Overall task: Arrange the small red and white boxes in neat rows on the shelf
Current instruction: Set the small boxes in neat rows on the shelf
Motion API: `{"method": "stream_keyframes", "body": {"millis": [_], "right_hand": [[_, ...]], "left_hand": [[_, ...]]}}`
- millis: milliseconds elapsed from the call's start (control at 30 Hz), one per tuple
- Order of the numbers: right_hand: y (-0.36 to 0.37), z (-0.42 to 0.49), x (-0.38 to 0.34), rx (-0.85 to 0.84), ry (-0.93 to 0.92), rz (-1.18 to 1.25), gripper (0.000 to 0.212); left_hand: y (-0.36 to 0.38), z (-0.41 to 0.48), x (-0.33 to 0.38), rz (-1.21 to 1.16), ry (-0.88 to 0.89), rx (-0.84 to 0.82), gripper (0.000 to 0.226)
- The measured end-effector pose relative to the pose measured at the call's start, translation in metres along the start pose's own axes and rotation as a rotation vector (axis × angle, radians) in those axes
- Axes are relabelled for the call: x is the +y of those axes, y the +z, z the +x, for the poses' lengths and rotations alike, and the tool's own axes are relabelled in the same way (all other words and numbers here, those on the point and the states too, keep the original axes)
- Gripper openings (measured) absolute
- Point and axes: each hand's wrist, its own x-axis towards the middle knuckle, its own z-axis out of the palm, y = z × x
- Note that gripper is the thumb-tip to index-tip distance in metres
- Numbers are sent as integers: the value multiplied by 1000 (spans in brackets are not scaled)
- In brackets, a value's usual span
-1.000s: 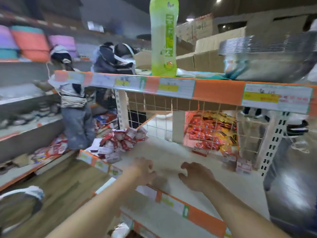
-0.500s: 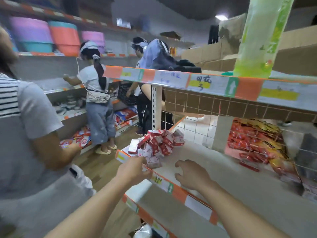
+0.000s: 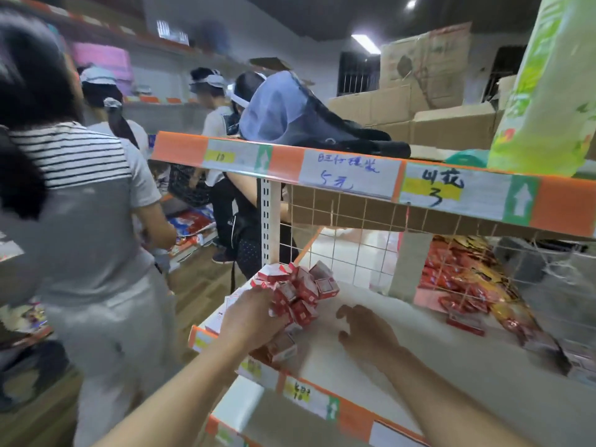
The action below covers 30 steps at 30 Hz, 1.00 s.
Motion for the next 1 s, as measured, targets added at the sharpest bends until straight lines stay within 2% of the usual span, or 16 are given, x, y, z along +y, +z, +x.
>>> {"method": "stream_keyframes", "body": {"millis": [167, 367, 433, 533, 700, 833, 1000], "right_hand": [[-6, 41, 11, 124, -47, 36, 52], [-3, 88, 11, 189, -200, 56, 59], [3, 96, 7, 172, -242, 44, 62], [17, 103, 6, 151, -283, 66, 68], [16, 109, 14, 149, -392, 91, 61], [7, 104, 20, 183, -363, 74, 56], [-8, 79, 28, 226, -285, 86, 34]], "left_hand": [[15, 38, 38, 49, -12, 85, 57], [49, 66, 69, 265, -25, 79, 74], [54, 71, 68, 340, -37, 72, 68], [54, 73, 63, 323, -34, 90, 57], [45, 73, 57, 272, -23, 63, 44], [39, 71, 57, 179, -15, 34, 44], [28, 63, 51, 18, 45, -37, 31]]}}
